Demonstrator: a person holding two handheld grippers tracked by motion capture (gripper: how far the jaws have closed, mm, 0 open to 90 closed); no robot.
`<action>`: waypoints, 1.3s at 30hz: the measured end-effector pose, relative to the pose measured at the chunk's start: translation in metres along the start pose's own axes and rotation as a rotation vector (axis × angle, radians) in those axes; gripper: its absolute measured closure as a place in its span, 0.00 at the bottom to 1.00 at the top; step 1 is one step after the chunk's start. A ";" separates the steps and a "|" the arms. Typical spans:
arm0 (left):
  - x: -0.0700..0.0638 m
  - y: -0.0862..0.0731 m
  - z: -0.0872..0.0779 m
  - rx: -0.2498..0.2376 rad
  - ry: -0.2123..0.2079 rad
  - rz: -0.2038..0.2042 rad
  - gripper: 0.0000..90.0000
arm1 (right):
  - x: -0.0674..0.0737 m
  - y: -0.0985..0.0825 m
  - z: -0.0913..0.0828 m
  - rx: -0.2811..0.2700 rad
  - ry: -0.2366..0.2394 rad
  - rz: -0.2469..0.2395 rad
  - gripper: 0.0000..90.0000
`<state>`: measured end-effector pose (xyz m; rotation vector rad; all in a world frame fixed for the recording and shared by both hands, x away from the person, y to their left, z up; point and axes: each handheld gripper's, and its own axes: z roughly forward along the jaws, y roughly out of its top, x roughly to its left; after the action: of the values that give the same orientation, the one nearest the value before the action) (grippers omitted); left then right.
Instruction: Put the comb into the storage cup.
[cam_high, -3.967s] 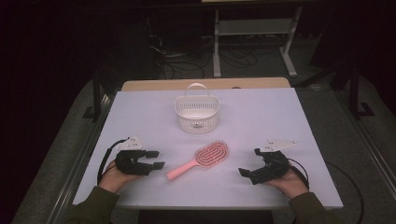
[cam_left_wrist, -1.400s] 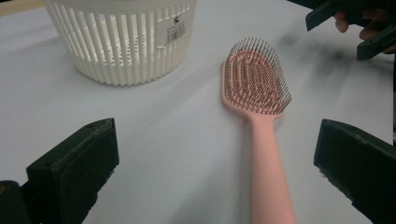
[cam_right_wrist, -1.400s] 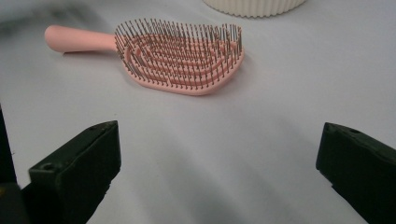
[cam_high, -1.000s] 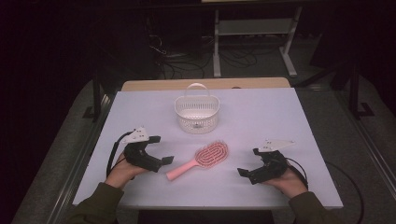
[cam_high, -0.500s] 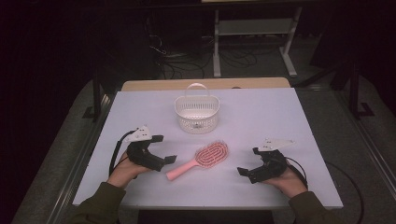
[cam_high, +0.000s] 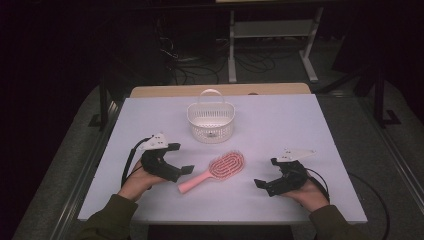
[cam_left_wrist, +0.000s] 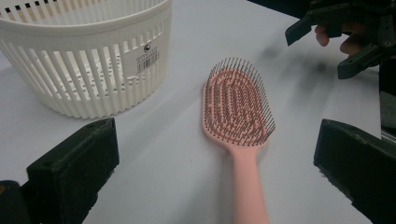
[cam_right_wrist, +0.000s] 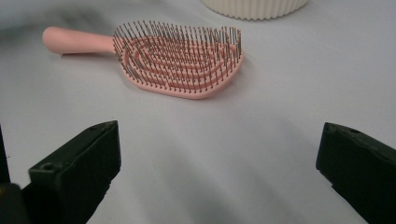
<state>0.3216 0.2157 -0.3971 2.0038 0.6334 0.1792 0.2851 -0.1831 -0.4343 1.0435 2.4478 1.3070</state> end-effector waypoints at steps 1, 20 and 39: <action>0.000 0.001 0.001 -0.001 -0.003 0.002 0.00 | 0.000 0.000 0.000 0.000 0.000 0.000 0.00; -0.006 0.012 0.017 0.000 -0.036 0.015 0.00 | -0.001 0.000 -0.001 -0.008 0.000 0.012 0.00; -0.011 0.025 0.037 0.008 -0.068 0.030 0.00 | -0.002 0.000 -0.001 -0.018 0.002 0.015 0.00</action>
<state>0.3353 0.1721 -0.3922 2.0198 0.5618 0.1265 0.2862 -0.1848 -0.4337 1.0582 2.4301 1.3319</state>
